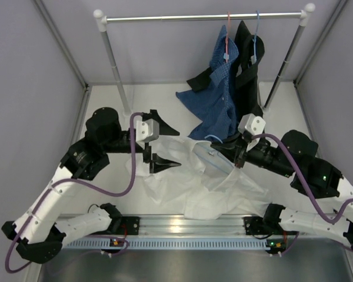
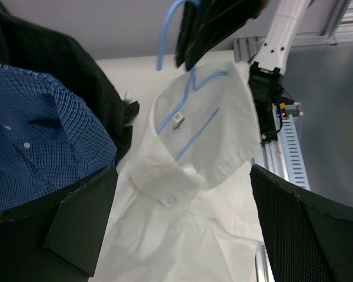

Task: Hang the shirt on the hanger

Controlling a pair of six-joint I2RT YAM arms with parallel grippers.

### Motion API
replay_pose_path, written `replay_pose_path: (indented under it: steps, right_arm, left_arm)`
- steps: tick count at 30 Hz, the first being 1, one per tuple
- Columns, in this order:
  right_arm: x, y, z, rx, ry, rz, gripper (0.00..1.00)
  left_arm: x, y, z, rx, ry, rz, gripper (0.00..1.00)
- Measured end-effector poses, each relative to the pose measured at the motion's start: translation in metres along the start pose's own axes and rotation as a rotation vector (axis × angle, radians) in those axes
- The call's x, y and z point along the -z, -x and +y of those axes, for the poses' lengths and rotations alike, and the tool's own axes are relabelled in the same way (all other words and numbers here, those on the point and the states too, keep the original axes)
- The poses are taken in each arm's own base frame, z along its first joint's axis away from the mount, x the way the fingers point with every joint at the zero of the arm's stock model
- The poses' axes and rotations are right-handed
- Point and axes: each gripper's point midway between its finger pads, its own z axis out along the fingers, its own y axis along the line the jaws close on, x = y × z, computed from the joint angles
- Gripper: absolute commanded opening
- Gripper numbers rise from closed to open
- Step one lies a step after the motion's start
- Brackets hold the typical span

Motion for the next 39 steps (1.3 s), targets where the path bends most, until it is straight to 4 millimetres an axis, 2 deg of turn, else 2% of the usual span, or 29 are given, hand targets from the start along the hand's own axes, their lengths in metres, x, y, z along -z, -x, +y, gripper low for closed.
replay_pose_path:
  steps: [4,7,9,11,15,18,19,23,24,26,36,39]
  right_arm:
    - [0.004,0.003,0.008,0.002,0.046,-0.016,0.0]
    - [0.004,-0.002,0.014,0.003,0.075,-0.012,0.0]
    - [0.005,-0.003,0.015,0.004,0.081,-0.01,0.0]
    - [0.005,-0.006,0.016,0.004,0.085,-0.003,0.0]
    - [0.008,-0.005,0.016,0.005,0.087,-0.013,0.0]
    - [0.012,-0.002,0.017,0.006,0.092,-0.025,0.0]
    - [0.013,-0.001,0.018,0.006,0.095,-0.029,0.0]
    - [0.015,0.0,0.019,0.007,0.105,-0.037,0.0]
    - [0.015,0.0,0.02,0.007,0.107,-0.037,0.0]
    - [0.015,0.0,0.021,0.007,0.114,-0.037,0.0]
    - [0.016,-0.003,0.021,0.016,0.118,-0.023,0.0]
    - [0.016,-0.004,0.022,0.016,0.122,-0.021,0.0]
  left_arm:
    - [-0.022,-0.025,0.027,0.035,0.022,0.071,0.98]
    - [-0.046,-0.059,0.047,0.106,0.008,0.153,0.98]
    - [-0.053,-0.076,0.05,0.137,-0.01,0.19,0.98]
    - [-0.056,-0.083,0.047,0.153,-0.047,0.205,0.98]
    - [-0.055,-0.072,0.034,0.14,-0.119,0.175,0.88]
    - [-0.055,-0.064,0.029,0.13,-0.158,0.149,0.7]
    - [-0.055,-0.062,0.027,0.132,-0.166,0.146,0.68]
    - [-0.056,-0.057,0.022,0.132,-0.21,0.126,0.72]
    - [-0.057,-0.056,0.021,0.134,-0.218,0.122,0.78]
    - [-0.057,-0.055,0.02,0.139,-0.231,0.117,0.98]
    - [-0.049,-0.04,0.015,0.116,-0.239,0.125,0.98]
    - [-0.045,-0.043,0.014,0.105,-0.227,0.143,0.98]
